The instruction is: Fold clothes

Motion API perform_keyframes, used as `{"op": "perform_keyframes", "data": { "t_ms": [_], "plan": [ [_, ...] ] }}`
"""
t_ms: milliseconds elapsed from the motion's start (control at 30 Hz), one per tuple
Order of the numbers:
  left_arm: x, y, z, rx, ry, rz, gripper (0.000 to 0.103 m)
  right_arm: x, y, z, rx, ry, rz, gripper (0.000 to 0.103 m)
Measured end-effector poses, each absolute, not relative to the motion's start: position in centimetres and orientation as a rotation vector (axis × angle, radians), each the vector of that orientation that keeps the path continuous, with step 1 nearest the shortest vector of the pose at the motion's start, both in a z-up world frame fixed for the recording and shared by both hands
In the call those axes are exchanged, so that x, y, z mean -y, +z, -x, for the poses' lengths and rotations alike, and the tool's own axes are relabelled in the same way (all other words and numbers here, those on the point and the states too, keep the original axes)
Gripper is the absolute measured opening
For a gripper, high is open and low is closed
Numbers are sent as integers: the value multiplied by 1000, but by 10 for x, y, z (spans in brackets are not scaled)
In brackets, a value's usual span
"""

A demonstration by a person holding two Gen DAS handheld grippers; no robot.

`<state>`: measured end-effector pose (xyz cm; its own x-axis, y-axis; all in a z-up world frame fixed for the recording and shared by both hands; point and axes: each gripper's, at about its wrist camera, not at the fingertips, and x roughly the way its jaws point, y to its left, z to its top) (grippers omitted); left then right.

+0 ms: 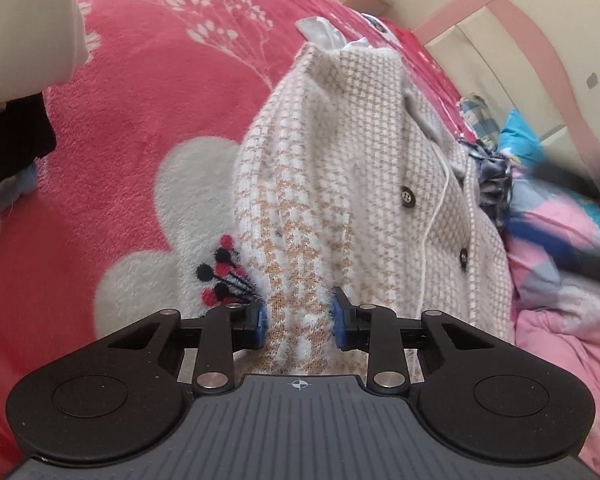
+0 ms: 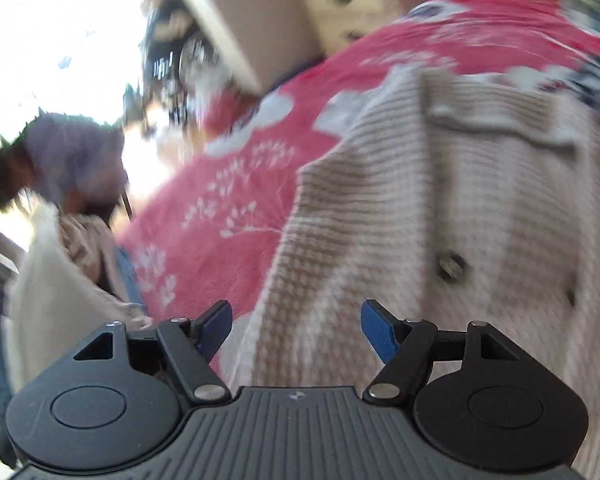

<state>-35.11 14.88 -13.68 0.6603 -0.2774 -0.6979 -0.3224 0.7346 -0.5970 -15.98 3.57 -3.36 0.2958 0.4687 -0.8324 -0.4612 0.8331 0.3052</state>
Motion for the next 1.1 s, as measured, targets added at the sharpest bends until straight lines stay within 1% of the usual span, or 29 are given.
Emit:
{"op": "perform_keyframes", "data": {
  "t_ms": [167,233,400,433,500,567,600,633,667,700,733,800,967,1100],
  "plan": [
    [-144,-129,354,-801,-19,751,28,-130,-69,115,-1177,592,232,78],
    [-144,-128,357,-767,-51,758,28,-156,-86,108,-1196,550,316,81],
    [-143,-126,358,-726,-104,758,28,-201,-131,102,-1198,468,565,81],
    [-142,-126,358,-719,-115,755,28,-205,-139,104,-1180,465,615,85],
    [-140,-125,358,-706,-137,748,28,-202,-144,106,-1142,469,623,89],
    [-139,-123,358,-692,-159,739,27,-192,-142,99,-1154,470,543,88],
    [-139,-124,358,-691,-163,749,27,-184,-141,94,-1160,469,501,82],
    [-140,-126,358,-689,-168,759,27,-178,-139,91,-1162,462,474,71],
    [-139,-127,356,-686,-170,768,27,-173,-137,87,-1162,449,458,64],
    [-138,-128,354,-682,-172,776,27,-168,-134,84,-1161,436,442,46],
    [-136,-128,353,-677,-175,771,27,-161,-130,80,-1166,425,414,33],
    [-133,-125,354,-669,-180,750,27,-146,-121,75,-1175,409,343,19],
    [-126,-113,360,-626,-183,689,27,-100,-81,76,-1103,435,170,17],
    [-105,-96,365,-581,-214,570,27,-55,-46,84,-1020,453,54,16]
  ]
}}
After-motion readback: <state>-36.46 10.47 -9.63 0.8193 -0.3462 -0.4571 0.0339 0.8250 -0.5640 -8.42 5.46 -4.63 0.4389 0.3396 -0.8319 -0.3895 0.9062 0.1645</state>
